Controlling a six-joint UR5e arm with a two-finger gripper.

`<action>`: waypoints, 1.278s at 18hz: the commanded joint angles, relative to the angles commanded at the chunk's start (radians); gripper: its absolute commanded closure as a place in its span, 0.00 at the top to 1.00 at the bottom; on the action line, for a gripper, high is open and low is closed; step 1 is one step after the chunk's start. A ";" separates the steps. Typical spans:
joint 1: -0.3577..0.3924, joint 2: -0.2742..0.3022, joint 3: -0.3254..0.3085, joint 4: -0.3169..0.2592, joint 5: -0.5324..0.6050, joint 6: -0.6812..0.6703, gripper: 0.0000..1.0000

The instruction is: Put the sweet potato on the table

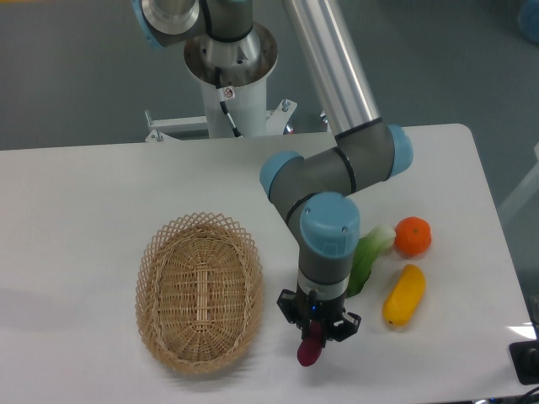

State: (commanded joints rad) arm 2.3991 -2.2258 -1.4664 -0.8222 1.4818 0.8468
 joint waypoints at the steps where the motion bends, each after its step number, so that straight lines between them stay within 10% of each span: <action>1: 0.000 0.000 -0.005 0.000 0.005 0.000 0.26; 7: -0.002 -0.005 -0.011 0.000 0.032 0.000 0.29; 10: -0.002 -0.006 -0.008 0.002 0.032 0.002 0.55; 12: -0.002 -0.006 0.001 0.000 0.034 0.018 0.99; 23: 0.041 0.116 0.093 -0.011 0.087 0.037 1.00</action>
State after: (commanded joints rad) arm 2.4404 -2.1094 -1.3731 -0.8330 1.5689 0.8835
